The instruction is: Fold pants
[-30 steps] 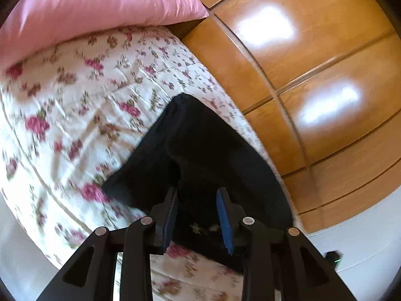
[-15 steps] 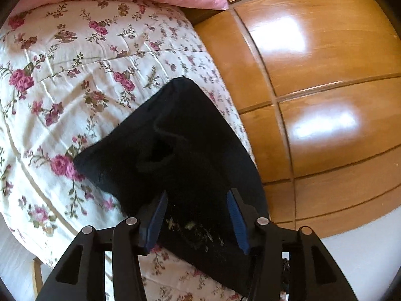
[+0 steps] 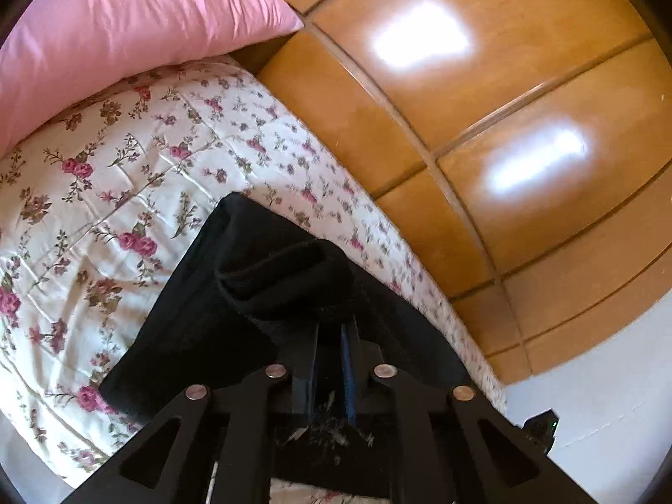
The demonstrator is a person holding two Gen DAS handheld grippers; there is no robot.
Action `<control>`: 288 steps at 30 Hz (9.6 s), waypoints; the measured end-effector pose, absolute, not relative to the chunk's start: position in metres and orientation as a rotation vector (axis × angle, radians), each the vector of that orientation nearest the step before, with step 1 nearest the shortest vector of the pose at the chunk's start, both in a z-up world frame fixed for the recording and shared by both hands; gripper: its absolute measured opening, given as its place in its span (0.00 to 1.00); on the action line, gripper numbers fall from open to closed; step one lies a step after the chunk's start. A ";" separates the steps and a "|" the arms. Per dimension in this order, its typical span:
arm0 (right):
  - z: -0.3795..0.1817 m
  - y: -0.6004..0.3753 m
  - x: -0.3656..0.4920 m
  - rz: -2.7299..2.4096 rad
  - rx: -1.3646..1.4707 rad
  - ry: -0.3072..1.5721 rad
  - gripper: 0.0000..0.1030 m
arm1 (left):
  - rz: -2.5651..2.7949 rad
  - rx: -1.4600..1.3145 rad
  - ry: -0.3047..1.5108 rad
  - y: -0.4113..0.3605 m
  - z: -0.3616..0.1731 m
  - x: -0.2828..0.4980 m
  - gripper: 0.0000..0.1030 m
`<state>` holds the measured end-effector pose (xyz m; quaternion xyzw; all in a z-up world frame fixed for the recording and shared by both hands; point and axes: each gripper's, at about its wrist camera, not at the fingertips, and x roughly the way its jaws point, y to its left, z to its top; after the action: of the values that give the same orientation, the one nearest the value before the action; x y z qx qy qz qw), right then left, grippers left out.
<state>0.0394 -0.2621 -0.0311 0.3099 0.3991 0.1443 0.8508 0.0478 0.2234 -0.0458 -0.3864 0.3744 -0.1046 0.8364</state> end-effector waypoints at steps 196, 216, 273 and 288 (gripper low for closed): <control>-0.076 -0.130 0.009 0.558 0.247 1.049 0.54 | 0.241 -0.014 0.777 0.115 -0.053 0.007 0.31; -0.076 -0.132 0.004 0.532 0.289 1.004 0.54 | 0.140 0.132 0.578 0.055 0.014 -0.009 0.31; -0.036 -0.529 -0.023 -0.405 0.780 0.711 0.62 | -0.602 0.205 0.891 -0.143 -0.063 0.028 0.31; 0.081 -0.499 -0.104 -0.346 0.588 0.542 0.11 | -0.795 0.144 0.936 -0.153 -0.060 0.022 0.32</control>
<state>-0.1040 -0.4994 0.0810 0.2849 0.2627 -0.1677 0.9065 0.0217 -0.1529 -0.0596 0.0676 0.4389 -0.3725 0.8149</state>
